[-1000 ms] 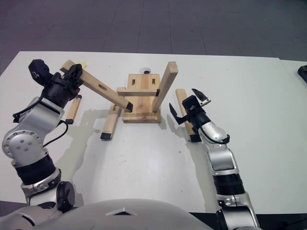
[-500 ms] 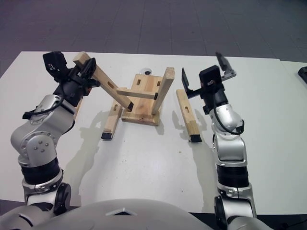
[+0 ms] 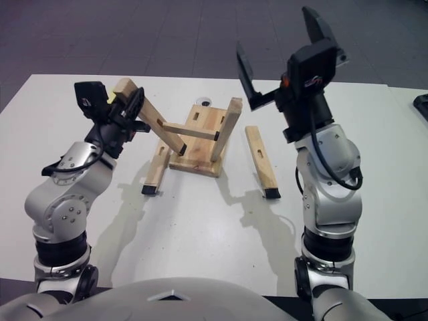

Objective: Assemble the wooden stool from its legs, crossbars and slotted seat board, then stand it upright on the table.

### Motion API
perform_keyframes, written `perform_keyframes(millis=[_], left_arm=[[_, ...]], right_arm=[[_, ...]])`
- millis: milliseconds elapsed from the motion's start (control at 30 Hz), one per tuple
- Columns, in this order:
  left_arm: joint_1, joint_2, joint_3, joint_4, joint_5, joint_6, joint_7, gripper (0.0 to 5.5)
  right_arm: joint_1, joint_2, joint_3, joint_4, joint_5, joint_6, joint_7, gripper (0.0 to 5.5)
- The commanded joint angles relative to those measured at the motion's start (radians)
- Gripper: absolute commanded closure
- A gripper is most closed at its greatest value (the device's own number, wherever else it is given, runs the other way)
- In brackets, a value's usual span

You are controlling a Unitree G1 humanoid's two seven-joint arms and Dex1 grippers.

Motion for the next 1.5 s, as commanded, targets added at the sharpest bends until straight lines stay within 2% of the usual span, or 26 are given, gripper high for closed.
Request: perform_keyframes(millis=[33, 333, 467, 567, 700, 1067, 1233, 1300, 1400, 1467, 1500], left_arm=[[0.143, 0.059, -0.133, 0.170, 0.134, 0.114, -0.026, 4.46], [0.103, 0.074, -0.226, 0.258, 0.263, 0.030, -0.089, 4.42], [0.115, 0.087, -0.241, 0.279, 0.286, 0.035, -0.108, 4.37], [0.137, 0.081, -0.250, 0.295, 0.296, 0.047, -0.102, 4.36], [0.150, 0.060, -0.245, 0.293, 0.296, 0.054, -0.084, 4.36], [0.125, -0.006, -0.214, 0.249, 0.264, 0.031, -0.078, 4.36], [0.102, -0.060, -0.194, 0.182, 0.207, 0.018, -0.103, 4.36], [0.093, -0.083, -0.191, 0.159, 0.186, 0.019, -0.112, 4.36], [0.082, -0.105, -0.178, 0.142, 0.176, 0.033, -0.111, 4.38], [0.079, -0.118, -0.165, 0.140, 0.176, 0.046, -0.108, 4.39], [0.077, -0.122, -0.161, 0.140, 0.178, 0.051, -0.107, 4.40]], right_arm=[[-0.015, -0.001, 0.036, -0.014, 0.001, 0.031, 0.010, 0.10], [-0.040, -0.010, 0.082, 0.090, -0.097, -0.013, -0.006, 0.10], [-0.136, 0.056, 0.103, 0.090, -0.116, -0.001, -0.058, 0.10], [-0.180, 0.144, 0.135, 0.108, -0.132, 0.037, -0.130, 0.57], [-0.190, 0.203, 0.262, 0.141, -0.183, 0.103, -0.146, 1.14], [-0.201, 0.217, 0.531, 0.351, -0.338, 0.285, -0.103, 2.95], [-0.268, 0.220, 0.633, 0.521, -0.378, 0.508, -0.026, 3.65], [-0.276, 0.195, 0.672, 0.543, -0.391, 0.539, 0.014, 4.05], [-0.272, 0.167, 0.668, 0.525, -0.423, 0.488, 0.011, 4.56], [-0.273, 0.180, 0.596, 0.485, -0.435, 0.389, -0.044, 4.89], [-0.279, 0.201, 0.537, 0.449, -0.429, 0.334, -0.084, 4.67]])
